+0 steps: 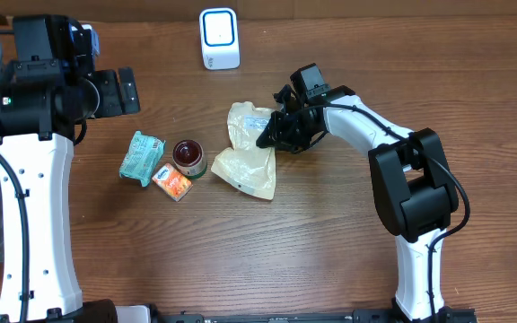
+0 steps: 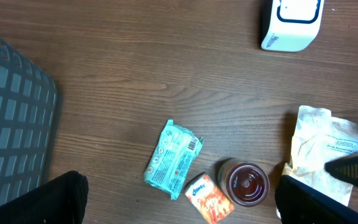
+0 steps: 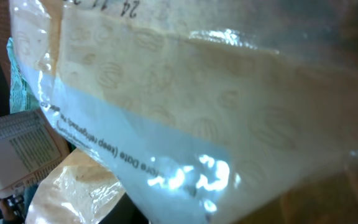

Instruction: Scan the item barcode

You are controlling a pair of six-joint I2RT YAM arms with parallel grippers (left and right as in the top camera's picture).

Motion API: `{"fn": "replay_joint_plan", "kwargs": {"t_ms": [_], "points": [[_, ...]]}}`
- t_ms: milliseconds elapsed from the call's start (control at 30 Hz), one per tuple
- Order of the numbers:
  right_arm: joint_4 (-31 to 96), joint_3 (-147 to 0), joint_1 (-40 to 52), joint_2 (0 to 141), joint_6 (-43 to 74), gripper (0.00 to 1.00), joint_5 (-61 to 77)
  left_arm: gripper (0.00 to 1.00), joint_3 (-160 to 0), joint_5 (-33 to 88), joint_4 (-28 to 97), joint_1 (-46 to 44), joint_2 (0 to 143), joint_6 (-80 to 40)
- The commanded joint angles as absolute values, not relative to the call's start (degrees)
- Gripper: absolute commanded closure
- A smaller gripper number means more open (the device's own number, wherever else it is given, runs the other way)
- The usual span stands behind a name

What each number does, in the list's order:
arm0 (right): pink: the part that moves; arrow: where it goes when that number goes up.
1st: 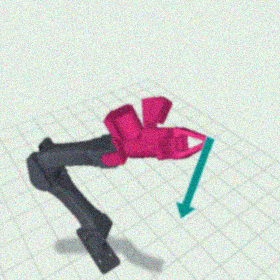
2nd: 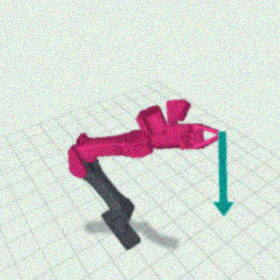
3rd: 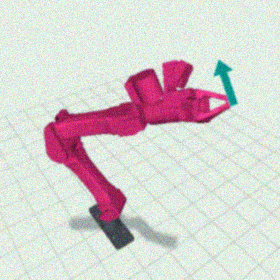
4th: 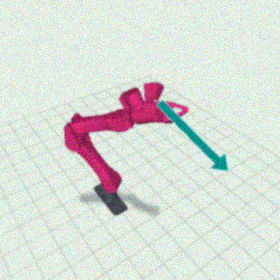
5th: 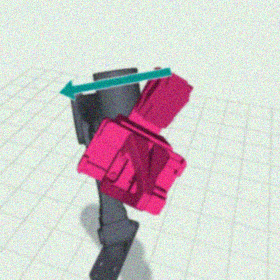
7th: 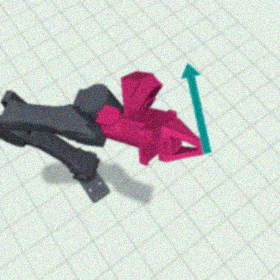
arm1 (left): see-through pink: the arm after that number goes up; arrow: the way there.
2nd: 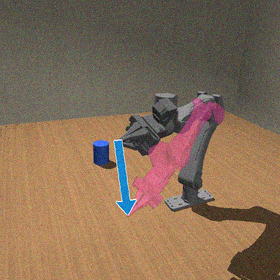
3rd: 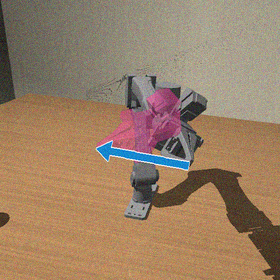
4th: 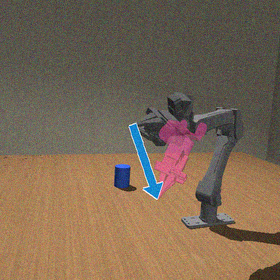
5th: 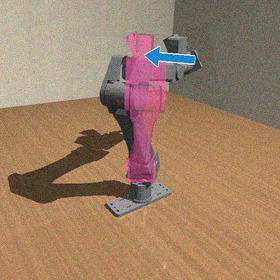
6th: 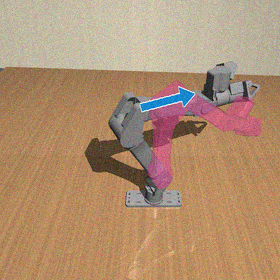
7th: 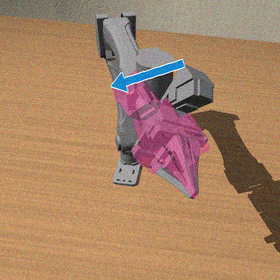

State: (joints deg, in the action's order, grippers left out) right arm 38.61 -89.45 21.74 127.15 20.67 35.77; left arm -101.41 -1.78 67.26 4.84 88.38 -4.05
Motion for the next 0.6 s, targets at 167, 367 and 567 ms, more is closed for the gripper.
{"fn": "replay_joint_plan", "kwargs": {"t_ms": [167, 367, 567], "points": [[43.4, -91.2, 20.0, 124.1, 18.1, 0.83, 33.4, 0.00, -102.5, -1.9, 67.1, 4.5, 87.6, -3.0], [57.5, -99.0, 20.7, 116.7, 16.1, 0.92, 17.4, 0.00, -102.5, -1.9, 67.1, 4.5, 87.6, -3.0], [78.3, -107.5, 26.8, 115.0, 23.1, 0.96, -14.4, 0.00, -102.5, -1.9, 67.1, 4.5, 87.6, -3.0]]}}
